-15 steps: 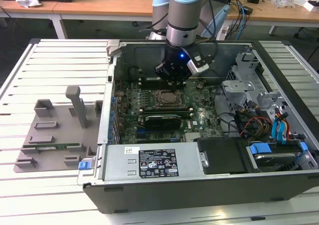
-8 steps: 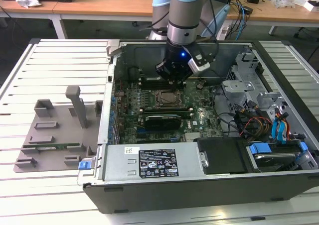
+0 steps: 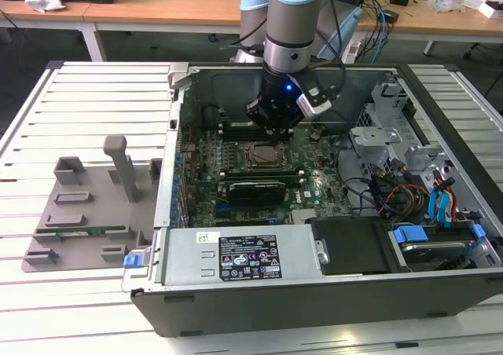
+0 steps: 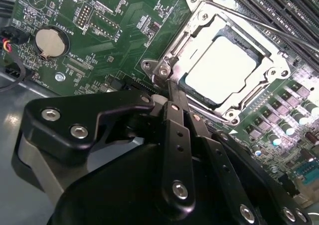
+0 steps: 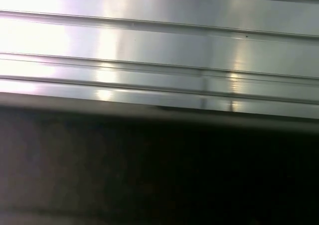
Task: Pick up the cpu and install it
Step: 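Install the first cpu locking lever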
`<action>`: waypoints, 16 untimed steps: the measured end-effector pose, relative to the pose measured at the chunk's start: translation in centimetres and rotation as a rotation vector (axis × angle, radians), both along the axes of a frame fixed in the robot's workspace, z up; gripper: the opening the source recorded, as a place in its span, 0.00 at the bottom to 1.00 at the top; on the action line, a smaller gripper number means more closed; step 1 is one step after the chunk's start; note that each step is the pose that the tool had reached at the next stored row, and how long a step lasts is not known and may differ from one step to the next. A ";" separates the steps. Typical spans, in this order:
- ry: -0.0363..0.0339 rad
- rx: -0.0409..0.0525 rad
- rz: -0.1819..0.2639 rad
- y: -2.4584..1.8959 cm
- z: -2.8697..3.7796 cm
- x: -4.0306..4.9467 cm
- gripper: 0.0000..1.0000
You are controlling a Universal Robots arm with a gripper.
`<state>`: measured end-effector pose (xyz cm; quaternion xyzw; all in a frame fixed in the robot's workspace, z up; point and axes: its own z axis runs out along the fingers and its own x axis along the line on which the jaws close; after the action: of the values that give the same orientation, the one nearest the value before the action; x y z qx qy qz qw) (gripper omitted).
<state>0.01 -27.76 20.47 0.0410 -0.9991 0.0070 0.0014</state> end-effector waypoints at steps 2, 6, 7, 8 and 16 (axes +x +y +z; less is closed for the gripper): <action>0.0001 0.0007 0.000 0.01 -0.25 0.01 0.11; 0.0000 0.0026 0.000 0.04 -0.37 0.02 0.11; 0.0000 0.0079 0.000 0.06 -0.37 0.02 0.11; 0.0000 0.0113 0.000 0.07 -0.37 0.02 0.11; 0.0000 0.0168 0.000 -0.51 0.34 0.02 0.11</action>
<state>0.03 -28.28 20.81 0.0411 -0.9992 -0.0014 0.0010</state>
